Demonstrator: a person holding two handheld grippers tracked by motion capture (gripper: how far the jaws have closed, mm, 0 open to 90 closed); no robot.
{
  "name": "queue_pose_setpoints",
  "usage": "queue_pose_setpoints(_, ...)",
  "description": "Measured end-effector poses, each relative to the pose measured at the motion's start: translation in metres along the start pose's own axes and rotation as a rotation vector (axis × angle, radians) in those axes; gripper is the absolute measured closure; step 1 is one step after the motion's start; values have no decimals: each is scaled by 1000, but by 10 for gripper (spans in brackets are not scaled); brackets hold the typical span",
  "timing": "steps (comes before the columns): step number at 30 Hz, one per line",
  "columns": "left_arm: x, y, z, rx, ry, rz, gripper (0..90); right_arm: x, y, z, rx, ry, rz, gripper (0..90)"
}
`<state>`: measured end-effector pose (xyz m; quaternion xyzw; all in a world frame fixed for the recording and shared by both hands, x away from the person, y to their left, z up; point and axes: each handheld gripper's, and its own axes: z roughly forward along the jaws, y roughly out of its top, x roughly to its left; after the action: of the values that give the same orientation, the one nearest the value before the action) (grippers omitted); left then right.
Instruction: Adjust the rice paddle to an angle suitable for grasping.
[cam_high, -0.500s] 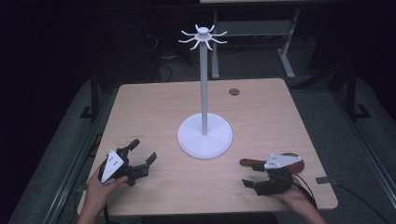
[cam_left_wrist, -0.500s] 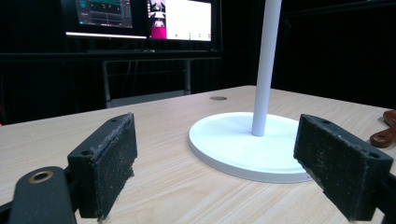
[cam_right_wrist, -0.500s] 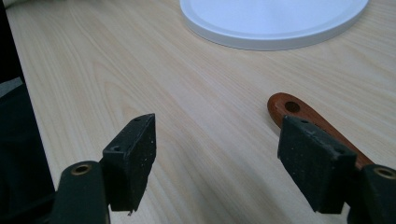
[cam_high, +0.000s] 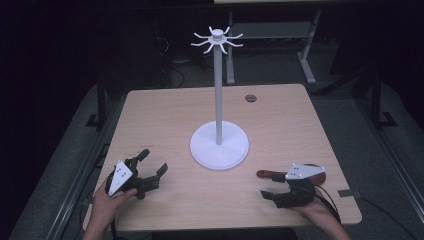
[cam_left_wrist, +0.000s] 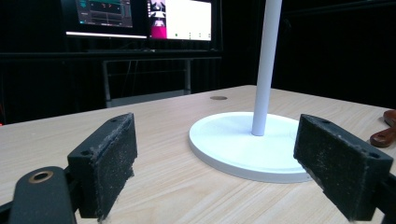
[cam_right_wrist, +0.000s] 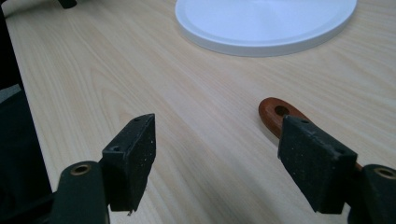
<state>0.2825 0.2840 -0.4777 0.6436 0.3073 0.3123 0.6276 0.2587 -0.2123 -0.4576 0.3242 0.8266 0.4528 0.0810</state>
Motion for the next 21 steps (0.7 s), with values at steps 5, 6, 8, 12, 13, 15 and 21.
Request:
queue_pose_setpoints(5,-1,0,0,-12,0,-7,129,-2,1,-4,-11,-10,2,266)
queue_pose_setpoints(6,-1,0,0,-12,0,-7,129,-2,1,-4,-11,-10,2,266)
queue_pose_setpoints(8,-1,0,0,-14,0,-11,129,-3,1,-5,-15,-17,5,265)
queue_pose_setpoints(12,-1,0,0,-13,-3,-12,129,-6,2,-9,-29,-39,11,263)
queue_pose_setpoints(13,-1,0,0,-13,-3,-12,129,-6,2,-9,-29,-39,11,263)
queue_pose_setpoints(15,0,0,0,-10,-3,-6,129,-8,3,-11,-39,-49,19,262)
queue_pose_setpoints(21,-1,0,0,-11,-4,-6,129,-14,3,-16,-52,-68,29,258)
